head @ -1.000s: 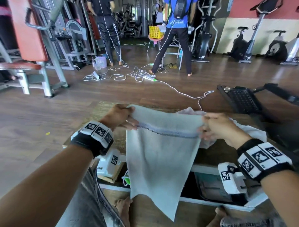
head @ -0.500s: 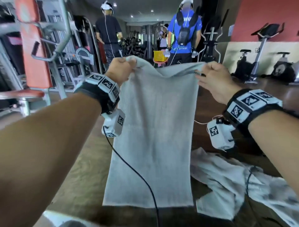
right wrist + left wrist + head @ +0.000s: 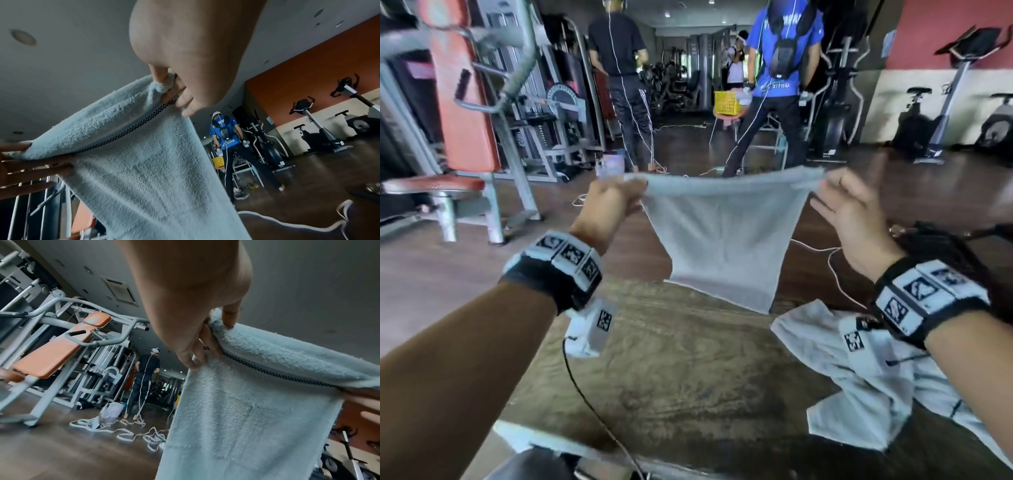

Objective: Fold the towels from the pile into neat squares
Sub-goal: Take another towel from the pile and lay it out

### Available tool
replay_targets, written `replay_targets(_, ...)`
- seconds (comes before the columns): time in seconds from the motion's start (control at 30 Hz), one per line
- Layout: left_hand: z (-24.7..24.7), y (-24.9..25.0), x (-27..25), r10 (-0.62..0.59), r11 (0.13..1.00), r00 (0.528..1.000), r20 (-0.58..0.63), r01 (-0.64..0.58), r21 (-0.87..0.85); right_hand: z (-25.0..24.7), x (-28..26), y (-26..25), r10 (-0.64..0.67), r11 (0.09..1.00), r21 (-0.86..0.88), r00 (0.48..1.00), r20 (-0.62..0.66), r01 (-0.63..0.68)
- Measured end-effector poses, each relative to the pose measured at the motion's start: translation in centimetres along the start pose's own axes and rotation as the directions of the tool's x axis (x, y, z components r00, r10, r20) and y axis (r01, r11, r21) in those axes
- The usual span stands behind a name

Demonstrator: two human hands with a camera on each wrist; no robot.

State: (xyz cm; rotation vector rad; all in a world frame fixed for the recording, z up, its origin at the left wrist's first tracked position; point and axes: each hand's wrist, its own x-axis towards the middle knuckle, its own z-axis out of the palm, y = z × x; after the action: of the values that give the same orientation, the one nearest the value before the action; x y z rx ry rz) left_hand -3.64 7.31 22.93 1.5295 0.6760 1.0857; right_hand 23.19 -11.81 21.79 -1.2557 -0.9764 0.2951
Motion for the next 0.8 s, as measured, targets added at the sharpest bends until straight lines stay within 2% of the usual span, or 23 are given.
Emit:
replay_targets(0.13,-0.8,-4.3,-3.9,-0.208,0.977,0.973,-0.098,0.211,0.017,-0.7,-5.8,3.7,0.231,0.957,-0.2,0.968,0.096,-0.209)
replay_targets(0.27,-1.8,-8.7,-7.2,-0.411,0.903,0.91,-0.052,0.414,0.11,-1.7,-11.1,7.2,0.401,0.855,-0.413,0.905,0.14,-0.315)
replay_targets(0.37,-2.1,-10.9,-9.5,-0.513,0.837,0.858,-0.019,0.505,0.21,-1.6,-14.5,8.5,0.511,0.773,-0.518,0.844,0.163,-0.367)
replay_targets(0.43,-2.2,-11.9,-10.6,-0.533,0.818,0.846,-0.003,0.516,0.255,-1.4,-16.1,9.4,0.548,0.744,-0.552,0.816,0.181,-0.377)
replay_targets(0.53,-2.4,-12.9,-11.9,-0.481,0.77,0.876,0.013,0.416,0.485,-1.6,-17.6,11.4,0.493,0.692,-0.661,0.859,0.138,-0.291)
replay_targets(0.6,-2.9,-13.2,-12.5,-0.453,0.756,0.891,0.018,0.373,0.537,-1.7,-18.2,12.4,0.48,0.671,-0.67,0.875,0.065,-0.318)
replay_targets(0.7,-3.3,-13.5,-13.1,-0.533,0.774,0.843,0.073,0.45,0.445,-1.1,-18.8,11.1,0.52,0.686,-0.586,0.854,-0.018,-0.431)
replay_targets(0.77,-3.1,-12.8,-13.3,-0.561,0.799,0.818,0.127,0.495,0.341,-0.7,-18.7,10.4,0.533,0.698,-0.556,0.846,-0.017,-0.451)
replay_targets(0.8,-2.9,-12.2,-13.1,-0.565,0.813,0.811,0.149,0.517,0.27,-0.6,-18.2,10.1,0.509,0.721,-0.54,0.861,-0.013,-0.434)
